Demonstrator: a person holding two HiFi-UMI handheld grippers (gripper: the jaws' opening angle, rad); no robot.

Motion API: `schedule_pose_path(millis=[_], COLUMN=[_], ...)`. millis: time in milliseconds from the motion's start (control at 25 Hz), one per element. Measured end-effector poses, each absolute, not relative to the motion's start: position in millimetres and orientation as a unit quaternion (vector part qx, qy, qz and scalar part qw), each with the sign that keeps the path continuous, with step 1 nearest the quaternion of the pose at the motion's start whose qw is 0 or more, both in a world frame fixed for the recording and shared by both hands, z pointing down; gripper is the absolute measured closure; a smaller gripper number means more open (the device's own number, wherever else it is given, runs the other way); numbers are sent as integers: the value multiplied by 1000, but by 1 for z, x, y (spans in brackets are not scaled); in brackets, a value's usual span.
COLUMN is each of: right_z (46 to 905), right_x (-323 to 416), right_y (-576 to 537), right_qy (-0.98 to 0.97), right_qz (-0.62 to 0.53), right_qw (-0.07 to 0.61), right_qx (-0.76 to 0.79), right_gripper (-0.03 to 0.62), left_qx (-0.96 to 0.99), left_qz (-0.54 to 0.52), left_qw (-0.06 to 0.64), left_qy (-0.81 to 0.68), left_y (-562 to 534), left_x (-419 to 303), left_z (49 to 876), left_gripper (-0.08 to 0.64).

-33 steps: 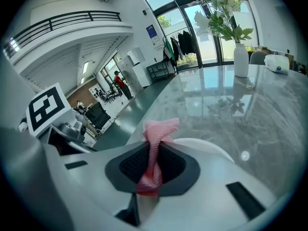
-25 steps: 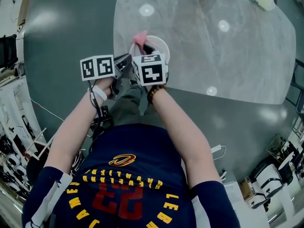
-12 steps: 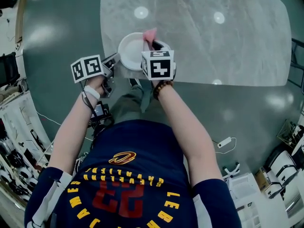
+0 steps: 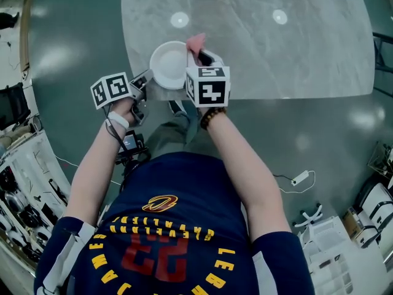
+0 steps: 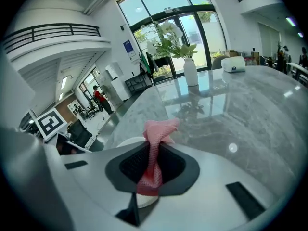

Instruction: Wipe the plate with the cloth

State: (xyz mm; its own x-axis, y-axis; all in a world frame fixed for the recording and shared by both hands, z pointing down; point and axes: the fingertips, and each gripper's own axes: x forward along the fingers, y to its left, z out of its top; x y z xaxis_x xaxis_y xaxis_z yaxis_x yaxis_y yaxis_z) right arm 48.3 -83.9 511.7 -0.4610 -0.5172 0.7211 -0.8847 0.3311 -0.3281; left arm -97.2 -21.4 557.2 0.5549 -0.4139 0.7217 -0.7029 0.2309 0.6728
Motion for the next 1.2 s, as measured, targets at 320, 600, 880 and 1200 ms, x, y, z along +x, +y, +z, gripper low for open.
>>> schedule_pose_path(millis=[320, 600, 880, 1200], right_z=[511, 526, 549, 555], right_x=[-31, -68, -64, -40], right_y=[-59, -48, -48, -46], right_qy=[-821, -830, -817, -803], right_qz=[340, 343, 357, 363], right_qw=[281, 304, 328, 334], right_qx=[362, 316, 312, 335], right_gripper=[552, 552, 552, 552], left_qx=[613, 613, 608, 606], left_qz=[96, 95, 83, 83], left_qw=[642, 644, 647, 649], left_qy=[-451, -448, -452, -453], left_y=[-28, -26, -25, -24], left_x=[-89, -87, -87, -89], left_z=[558, 563, 567, 566], left_gripper=[538, 539, 540, 540])
